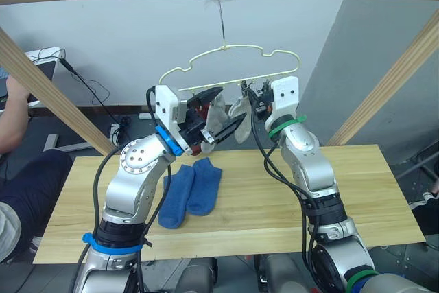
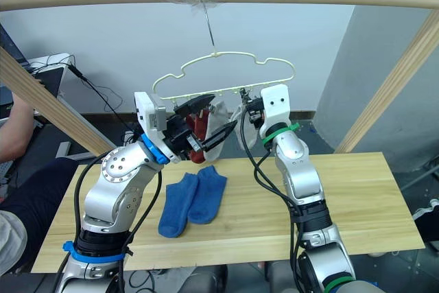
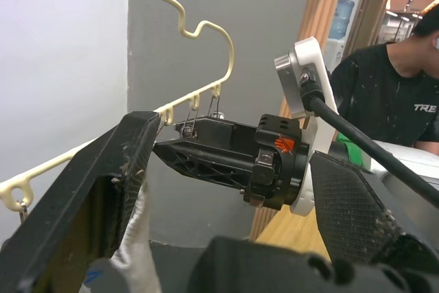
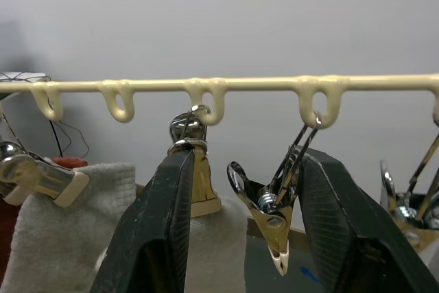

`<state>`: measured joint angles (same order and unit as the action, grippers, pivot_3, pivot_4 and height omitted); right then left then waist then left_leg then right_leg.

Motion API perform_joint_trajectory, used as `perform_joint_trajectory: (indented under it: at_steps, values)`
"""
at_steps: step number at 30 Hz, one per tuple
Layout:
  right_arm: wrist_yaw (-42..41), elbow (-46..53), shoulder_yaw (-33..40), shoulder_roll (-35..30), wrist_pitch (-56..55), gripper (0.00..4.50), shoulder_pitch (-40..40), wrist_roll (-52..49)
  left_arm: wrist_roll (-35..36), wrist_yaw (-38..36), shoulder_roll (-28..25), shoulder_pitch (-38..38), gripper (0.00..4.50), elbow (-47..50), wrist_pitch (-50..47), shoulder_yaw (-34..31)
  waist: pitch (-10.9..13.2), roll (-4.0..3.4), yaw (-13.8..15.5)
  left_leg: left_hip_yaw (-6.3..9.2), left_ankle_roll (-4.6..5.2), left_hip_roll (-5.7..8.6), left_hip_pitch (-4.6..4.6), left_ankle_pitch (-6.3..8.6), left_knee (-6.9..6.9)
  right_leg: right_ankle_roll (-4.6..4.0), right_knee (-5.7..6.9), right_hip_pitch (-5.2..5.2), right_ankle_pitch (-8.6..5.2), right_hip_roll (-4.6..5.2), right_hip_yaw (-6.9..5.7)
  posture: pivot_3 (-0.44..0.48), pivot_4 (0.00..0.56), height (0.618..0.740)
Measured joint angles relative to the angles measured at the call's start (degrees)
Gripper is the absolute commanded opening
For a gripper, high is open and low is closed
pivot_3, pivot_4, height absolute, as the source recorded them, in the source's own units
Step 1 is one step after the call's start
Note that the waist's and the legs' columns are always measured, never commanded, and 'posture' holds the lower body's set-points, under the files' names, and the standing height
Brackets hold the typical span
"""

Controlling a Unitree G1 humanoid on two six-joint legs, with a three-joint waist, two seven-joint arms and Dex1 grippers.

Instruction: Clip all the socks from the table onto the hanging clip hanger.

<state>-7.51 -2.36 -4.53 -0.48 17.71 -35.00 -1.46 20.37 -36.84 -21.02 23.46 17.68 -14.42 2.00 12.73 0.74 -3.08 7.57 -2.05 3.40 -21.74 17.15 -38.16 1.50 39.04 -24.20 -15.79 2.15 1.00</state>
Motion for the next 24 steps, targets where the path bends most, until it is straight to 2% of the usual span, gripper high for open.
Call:
perform_joint_trajectory:
  at_steps: [12,15,18,20,21,24]
  values:
    - [0.0,-0.9,1.0,0.0,0.0,2.24,-0.7,-0.1,0.0,0.0,0.2,0.5,4.07,0.0,-0.1,0.0,0.0,0.00,0.0,0.00,0.00,0.00,0.00,0.00,0.00,0.00,0.00,0.00,0.00,0.00,0.00,-0.007,0.220,0.740]
    - [0.0,-1.3,1.0,0.0,0.0,1.68,-0.9,-0.1,0.0,0.1,0.2,0.5,4.07,0.0,-0.1,0.0,0.0,0.00,0.0,0.00,0.00,0.00,0.00,0.00,0.00,0.00,0.01,0.00,0.00,0.00,0.00,-0.007,0.220,0.740]
    - [0.0,-1.5,1.1,0.0,-0.3,0.68,-1.1,-0.1,0.0,0.1,0.2,0.5,4.07,0.0,-0.2,0.0,0.0,0.00,0.0,0.00,0.00,0.00,0.00,0.00,0.00,-0.01,0.01,0.00,0.00,0.00,0.00,-0.007,0.221,0.740]
    - [0.0,-1.5,1.1,-0.1,-0.5,0.22,-1.2,-0.1,0.0,0.1,0.3,0.5,4.07,0.1,-0.2,0.0,0.0,0.00,0.0,0.00,0.00,0.00,0.00,0.00,0.00,0.00,0.01,0.00,0.00,0.00,0.00,-0.007,0.224,0.740]
    - [0.0,-1.5,1.1,-0.1,-0.6,0.05,-1.3,-0.1,0.0,0.2,0.5,0.5,4.07,0.2,-0.3,0.0,0.0,0.00,0.0,0.00,0.00,0.00,0.00,0.00,0.00,0.00,0.01,0.00,0.00,0.00,0.00,-0.007,0.224,0.740]
    - [0.1,-1.5,1.2,-0.2,-0.6,0.01,-1.4,-0.1,0.0,0.3,0.8,0.4,4.07,0.8,-0.5,0.3,0.0,0.00,0.0,0.00,0.00,-0.01,0.00,0.00,0.00,0.00,0.01,0.00,0.00,0.00,0.00,-0.008,0.225,0.740]
